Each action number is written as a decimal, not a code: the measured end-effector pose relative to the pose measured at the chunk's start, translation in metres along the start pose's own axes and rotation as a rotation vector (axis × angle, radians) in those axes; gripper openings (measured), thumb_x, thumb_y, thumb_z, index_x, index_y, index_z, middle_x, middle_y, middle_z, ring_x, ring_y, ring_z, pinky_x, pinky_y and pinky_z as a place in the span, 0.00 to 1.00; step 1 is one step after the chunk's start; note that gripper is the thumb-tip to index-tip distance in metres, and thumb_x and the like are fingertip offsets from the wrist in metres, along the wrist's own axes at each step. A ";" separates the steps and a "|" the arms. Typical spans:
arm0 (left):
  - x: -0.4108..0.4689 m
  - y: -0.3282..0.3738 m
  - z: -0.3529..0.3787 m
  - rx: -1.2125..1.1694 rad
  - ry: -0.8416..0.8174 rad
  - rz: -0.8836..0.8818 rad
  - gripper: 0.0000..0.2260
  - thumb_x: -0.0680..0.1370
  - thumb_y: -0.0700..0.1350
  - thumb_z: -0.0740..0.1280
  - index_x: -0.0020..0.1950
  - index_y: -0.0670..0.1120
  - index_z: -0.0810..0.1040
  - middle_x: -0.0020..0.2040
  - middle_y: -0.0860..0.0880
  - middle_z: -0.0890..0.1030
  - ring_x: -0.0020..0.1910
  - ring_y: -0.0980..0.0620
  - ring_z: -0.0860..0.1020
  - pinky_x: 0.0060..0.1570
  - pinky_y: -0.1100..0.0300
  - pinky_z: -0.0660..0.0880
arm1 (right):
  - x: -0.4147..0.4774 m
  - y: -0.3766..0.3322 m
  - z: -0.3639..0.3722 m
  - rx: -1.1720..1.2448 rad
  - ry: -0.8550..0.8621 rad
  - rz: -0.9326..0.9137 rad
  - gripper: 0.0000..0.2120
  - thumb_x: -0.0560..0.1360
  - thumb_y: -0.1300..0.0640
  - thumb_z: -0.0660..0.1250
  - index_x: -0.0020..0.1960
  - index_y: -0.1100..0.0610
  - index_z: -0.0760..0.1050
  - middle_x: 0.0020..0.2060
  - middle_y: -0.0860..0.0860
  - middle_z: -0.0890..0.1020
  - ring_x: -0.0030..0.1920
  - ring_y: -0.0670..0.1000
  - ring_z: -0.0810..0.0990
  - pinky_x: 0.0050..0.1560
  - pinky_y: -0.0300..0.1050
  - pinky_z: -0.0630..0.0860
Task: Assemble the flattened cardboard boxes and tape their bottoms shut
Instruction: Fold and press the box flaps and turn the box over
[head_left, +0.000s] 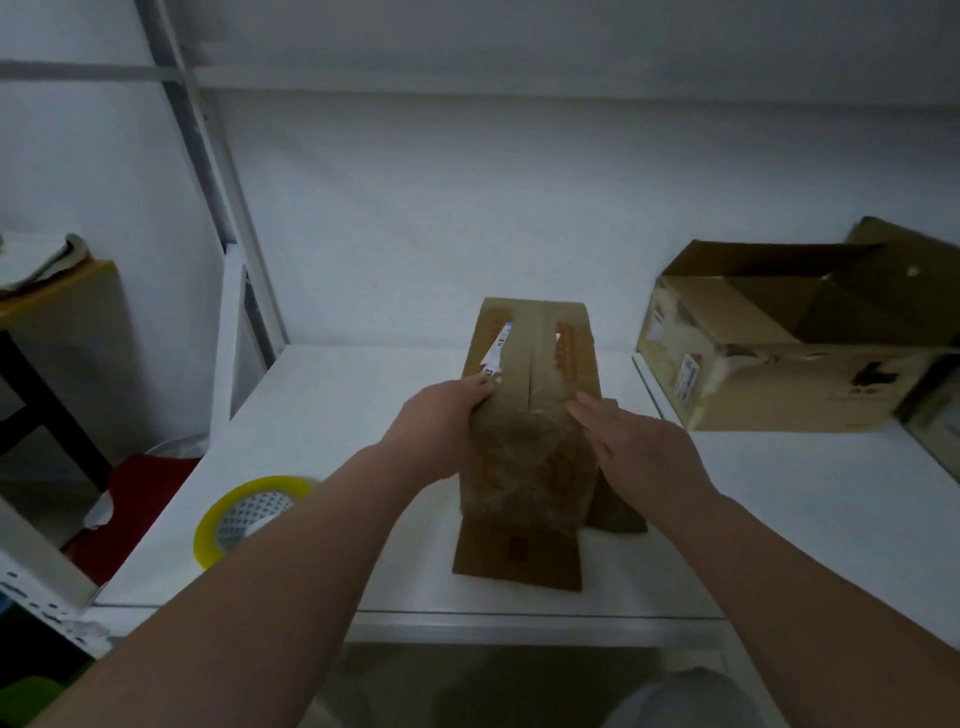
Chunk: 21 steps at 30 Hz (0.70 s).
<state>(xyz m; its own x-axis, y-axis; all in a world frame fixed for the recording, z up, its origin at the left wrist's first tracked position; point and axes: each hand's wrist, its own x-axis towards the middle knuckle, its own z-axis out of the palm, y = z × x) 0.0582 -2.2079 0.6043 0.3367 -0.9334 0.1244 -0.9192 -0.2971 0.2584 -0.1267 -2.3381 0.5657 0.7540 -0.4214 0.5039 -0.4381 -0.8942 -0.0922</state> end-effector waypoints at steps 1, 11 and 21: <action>-0.004 0.003 -0.001 0.012 0.003 0.026 0.29 0.74 0.42 0.69 0.74 0.51 0.66 0.70 0.51 0.72 0.66 0.48 0.72 0.63 0.56 0.71 | 0.000 -0.003 -0.002 0.056 -0.016 0.015 0.17 0.73 0.63 0.71 0.61 0.58 0.79 0.59 0.55 0.81 0.42 0.57 0.85 0.40 0.52 0.82; -0.015 -0.013 -0.022 -0.076 -0.251 0.105 0.35 0.72 0.35 0.70 0.75 0.56 0.62 0.71 0.52 0.70 0.60 0.53 0.76 0.57 0.64 0.72 | 0.005 -0.011 -0.022 0.109 -0.261 0.151 0.32 0.71 0.50 0.73 0.72 0.48 0.66 0.72 0.44 0.67 0.67 0.50 0.72 0.68 0.47 0.66; -0.006 -0.007 -0.009 0.298 -0.037 0.159 0.36 0.72 0.57 0.72 0.76 0.59 0.59 0.74 0.61 0.63 0.76 0.53 0.54 0.63 0.53 0.69 | 0.006 -0.003 -0.023 0.121 -0.256 0.134 0.31 0.70 0.55 0.75 0.70 0.50 0.70 0.70 0.46 0.70 0.65 0.52 0.74 0.68 0.45 0.64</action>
<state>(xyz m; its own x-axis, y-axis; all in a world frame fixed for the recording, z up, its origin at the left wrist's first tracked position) 0.0647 -2.1981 0.6099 0.1819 -0.9778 0.1042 -0.9807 -0.1881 -0.0531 -0.1319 -2.3344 0.5892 0.7986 -0.5476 0.2496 -0.4924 -0.8330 -0.2523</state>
